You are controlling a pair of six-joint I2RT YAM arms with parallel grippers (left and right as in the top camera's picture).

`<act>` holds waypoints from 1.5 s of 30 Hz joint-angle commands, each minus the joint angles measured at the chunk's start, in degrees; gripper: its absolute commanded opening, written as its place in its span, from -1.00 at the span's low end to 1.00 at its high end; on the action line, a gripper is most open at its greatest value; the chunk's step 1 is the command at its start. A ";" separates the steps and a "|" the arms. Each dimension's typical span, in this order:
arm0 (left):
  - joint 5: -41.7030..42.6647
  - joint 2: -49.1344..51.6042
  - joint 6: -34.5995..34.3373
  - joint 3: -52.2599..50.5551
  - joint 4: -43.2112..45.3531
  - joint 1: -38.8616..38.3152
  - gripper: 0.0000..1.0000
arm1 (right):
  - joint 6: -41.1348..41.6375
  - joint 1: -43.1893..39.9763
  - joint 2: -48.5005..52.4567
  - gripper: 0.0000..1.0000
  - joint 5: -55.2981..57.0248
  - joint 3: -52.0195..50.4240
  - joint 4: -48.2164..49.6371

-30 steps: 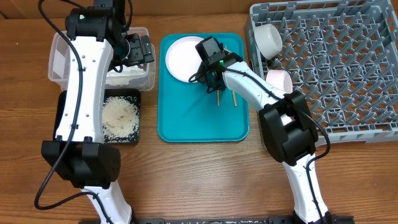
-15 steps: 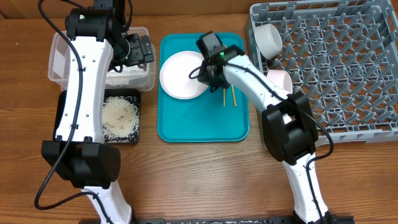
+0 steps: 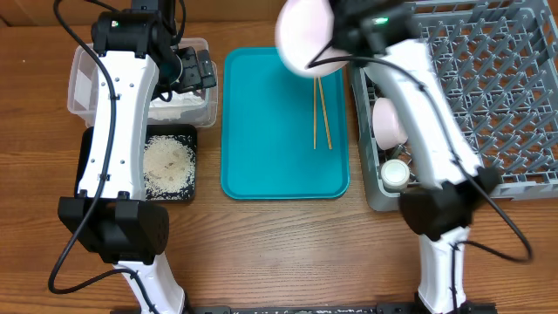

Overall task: Sort waste into correct bins and load items into the dishwasher
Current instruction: 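Carry the white plate into the dish rack and stand it upright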

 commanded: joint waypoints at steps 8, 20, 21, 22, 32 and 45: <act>-0.74 -0.24 0.83 1.31 0.00 0.24 1.00 | -15.47 -10.75 -4.26 -0.92 21.99 -1.53 -0.24; -0.72 -0.24 0.83 1.31 0.00 0.24 1.00 | -29.73 -17.00 -4.22 -0.92 21.92 -19.65 19.91; -0.72 -0.24 0.83 1.31 0.00 0.24 1.00 | -30.60 -16.98 -4.22 -0.92 21.92 -21.46 21.86; -0.72 -0.24 0.83 1.31 0.00 0.24 1.00 | -30.97 -16.98 -4.22 -0.92 21.92 -22.88 23.34; -0.74 -0.24 0.83 1.31 0.00 0.24 0.99 | -30.93 -16.98 -4.22 -0.81 14.82 -33.00 29.07; -0.74 -0.24 0.83 1.31 0.00 0.24 0.99 | -24.57 -16.28 -9.51 1.00 -4.39 -23.34 25.66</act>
